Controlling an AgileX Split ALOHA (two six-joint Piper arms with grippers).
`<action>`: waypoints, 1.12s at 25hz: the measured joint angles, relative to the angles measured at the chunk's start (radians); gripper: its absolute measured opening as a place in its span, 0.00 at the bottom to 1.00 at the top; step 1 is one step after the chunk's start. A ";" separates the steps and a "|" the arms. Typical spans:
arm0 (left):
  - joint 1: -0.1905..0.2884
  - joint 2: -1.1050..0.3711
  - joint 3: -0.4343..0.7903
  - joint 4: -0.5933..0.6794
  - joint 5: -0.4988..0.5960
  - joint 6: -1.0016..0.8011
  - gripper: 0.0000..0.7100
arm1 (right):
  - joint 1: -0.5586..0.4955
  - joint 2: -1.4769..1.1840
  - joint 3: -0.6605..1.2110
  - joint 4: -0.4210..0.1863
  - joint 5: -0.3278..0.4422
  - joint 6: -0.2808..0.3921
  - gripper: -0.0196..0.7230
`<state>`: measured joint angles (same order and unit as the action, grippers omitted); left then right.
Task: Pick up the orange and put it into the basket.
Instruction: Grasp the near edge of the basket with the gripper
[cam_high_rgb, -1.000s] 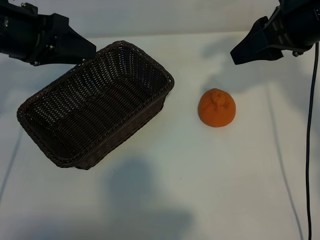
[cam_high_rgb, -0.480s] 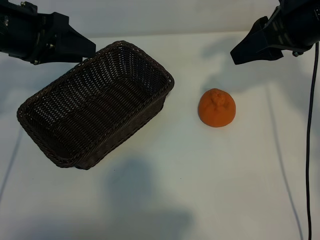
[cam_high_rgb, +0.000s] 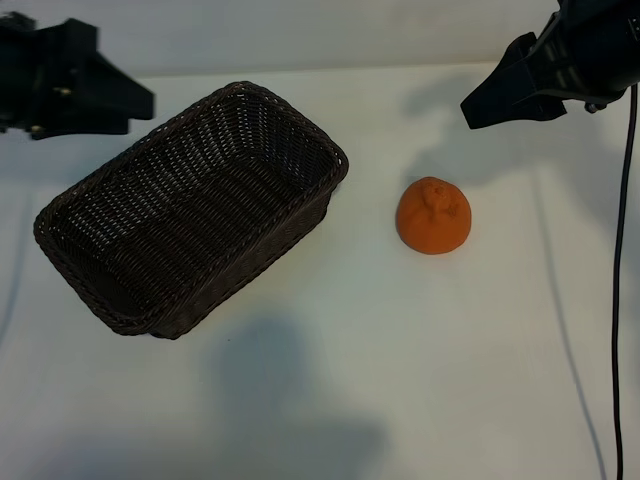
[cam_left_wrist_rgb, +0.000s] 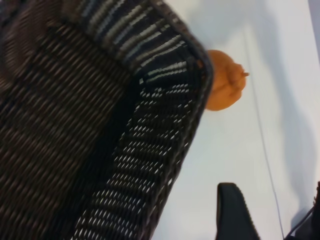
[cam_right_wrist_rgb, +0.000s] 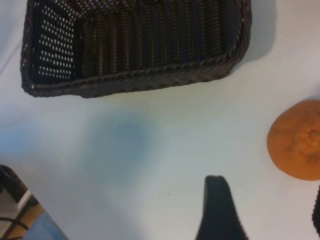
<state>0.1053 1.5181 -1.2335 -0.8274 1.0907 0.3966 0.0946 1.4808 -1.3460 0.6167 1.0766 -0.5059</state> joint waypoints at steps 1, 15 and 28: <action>0.019 0.000 0.000 0.001 0.020 0.000 0.60 | 0.000 0.000 0.000 0.000 0.000 0.000 0.62; 0.192 0.000 0.000 0.145 0.084 -0.088 0.60 | 0.000 0.000 0.000 0.000 0.000 0.000 0.62; 0.195 0.000 0.000 0.284 0.084 -0.233 0.60 | 0.000 0.000 0.000 0.000 0.000 0.000 0.62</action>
<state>0.3003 1.5181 -1.2335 -0.5431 1.1751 0.1638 0.0946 1.4808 -1.3460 0.6167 1.0766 -0.5059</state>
